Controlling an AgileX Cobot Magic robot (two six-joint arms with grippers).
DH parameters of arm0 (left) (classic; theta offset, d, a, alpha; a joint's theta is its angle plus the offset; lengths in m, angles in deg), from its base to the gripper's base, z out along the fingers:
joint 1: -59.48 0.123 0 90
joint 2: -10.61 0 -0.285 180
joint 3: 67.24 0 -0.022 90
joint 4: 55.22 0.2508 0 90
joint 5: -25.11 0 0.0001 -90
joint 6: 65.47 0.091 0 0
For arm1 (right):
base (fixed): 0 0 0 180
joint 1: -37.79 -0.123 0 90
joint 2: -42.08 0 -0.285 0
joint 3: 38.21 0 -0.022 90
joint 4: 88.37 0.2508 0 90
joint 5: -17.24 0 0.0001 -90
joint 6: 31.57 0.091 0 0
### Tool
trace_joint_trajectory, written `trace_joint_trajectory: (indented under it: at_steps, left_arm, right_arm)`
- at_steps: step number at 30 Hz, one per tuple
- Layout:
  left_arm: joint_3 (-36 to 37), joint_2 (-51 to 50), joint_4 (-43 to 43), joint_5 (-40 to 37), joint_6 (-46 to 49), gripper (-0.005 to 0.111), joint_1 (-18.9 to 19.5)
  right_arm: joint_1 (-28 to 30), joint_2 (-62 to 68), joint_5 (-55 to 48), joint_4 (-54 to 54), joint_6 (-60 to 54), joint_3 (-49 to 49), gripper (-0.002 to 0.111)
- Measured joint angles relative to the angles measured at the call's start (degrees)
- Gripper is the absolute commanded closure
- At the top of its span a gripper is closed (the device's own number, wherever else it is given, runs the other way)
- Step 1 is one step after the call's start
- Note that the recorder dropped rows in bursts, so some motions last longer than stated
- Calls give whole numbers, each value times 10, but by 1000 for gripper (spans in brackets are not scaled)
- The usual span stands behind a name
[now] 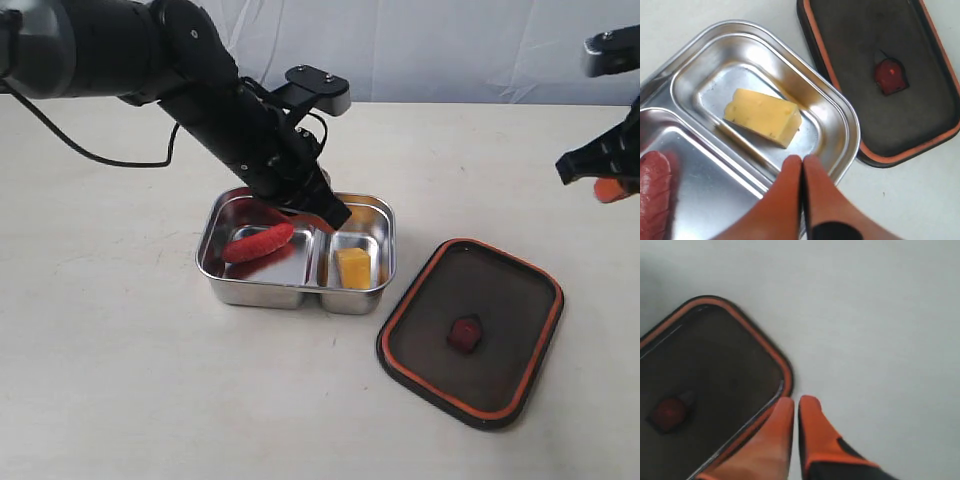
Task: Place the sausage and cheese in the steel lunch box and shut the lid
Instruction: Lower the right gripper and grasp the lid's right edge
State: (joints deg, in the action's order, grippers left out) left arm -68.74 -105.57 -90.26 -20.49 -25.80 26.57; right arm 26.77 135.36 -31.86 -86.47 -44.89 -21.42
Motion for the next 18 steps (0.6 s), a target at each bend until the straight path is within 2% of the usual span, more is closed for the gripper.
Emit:
trace_joint_trajectory:
  at_steps: [1,3,10,18]
  left_arm:
    - [0,3,0,-4,-1,106,0]
    - [0,6,0,-17,-1,106,0]
    - [0,7,1,-32,-2,106,0]
    - [0,7,5,-32,-2,106,0]
  right_arm:
    - [5,14,-4,27,-22,0,76]
    - [8,58,-4,64,-52,2,70]
    - [10,192,40,78,-62,3,70]
    - [10,217,78,72,-63,3,70]
